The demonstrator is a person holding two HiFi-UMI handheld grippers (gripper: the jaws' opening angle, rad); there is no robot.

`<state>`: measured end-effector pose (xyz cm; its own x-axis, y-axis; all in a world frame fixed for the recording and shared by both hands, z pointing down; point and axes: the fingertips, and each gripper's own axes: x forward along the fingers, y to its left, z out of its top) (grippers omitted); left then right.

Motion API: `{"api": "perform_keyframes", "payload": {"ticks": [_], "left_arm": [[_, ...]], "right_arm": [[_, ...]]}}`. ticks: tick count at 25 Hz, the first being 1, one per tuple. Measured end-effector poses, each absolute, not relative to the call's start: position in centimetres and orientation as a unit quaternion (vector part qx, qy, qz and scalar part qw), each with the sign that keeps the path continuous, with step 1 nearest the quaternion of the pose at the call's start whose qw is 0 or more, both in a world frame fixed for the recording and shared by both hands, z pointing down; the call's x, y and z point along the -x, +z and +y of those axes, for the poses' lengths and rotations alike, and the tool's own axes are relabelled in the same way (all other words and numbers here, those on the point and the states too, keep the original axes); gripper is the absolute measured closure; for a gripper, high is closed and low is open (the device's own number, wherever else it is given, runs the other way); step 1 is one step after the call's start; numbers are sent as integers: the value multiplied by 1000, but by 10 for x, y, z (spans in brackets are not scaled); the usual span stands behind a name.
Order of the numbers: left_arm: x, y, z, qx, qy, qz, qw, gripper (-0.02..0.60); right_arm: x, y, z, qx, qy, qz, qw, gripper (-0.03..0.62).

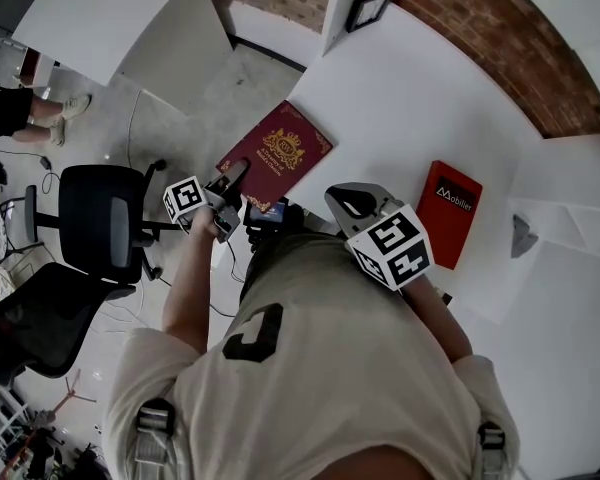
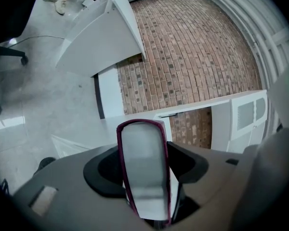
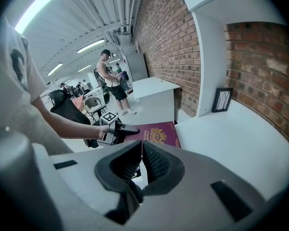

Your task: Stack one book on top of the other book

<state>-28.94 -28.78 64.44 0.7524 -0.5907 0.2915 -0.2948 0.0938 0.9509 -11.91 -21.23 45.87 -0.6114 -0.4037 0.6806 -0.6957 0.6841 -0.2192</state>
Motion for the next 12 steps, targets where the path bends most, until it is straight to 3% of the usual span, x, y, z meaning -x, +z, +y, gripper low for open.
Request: {"api": "perform_keyframes", "payload": {"ticks": [12], "left_arm": [[291,623,-288,-662,-111,-375,640,333]], "right_arm": [[109,453,-208,-317,229,-872,295,588]]}}
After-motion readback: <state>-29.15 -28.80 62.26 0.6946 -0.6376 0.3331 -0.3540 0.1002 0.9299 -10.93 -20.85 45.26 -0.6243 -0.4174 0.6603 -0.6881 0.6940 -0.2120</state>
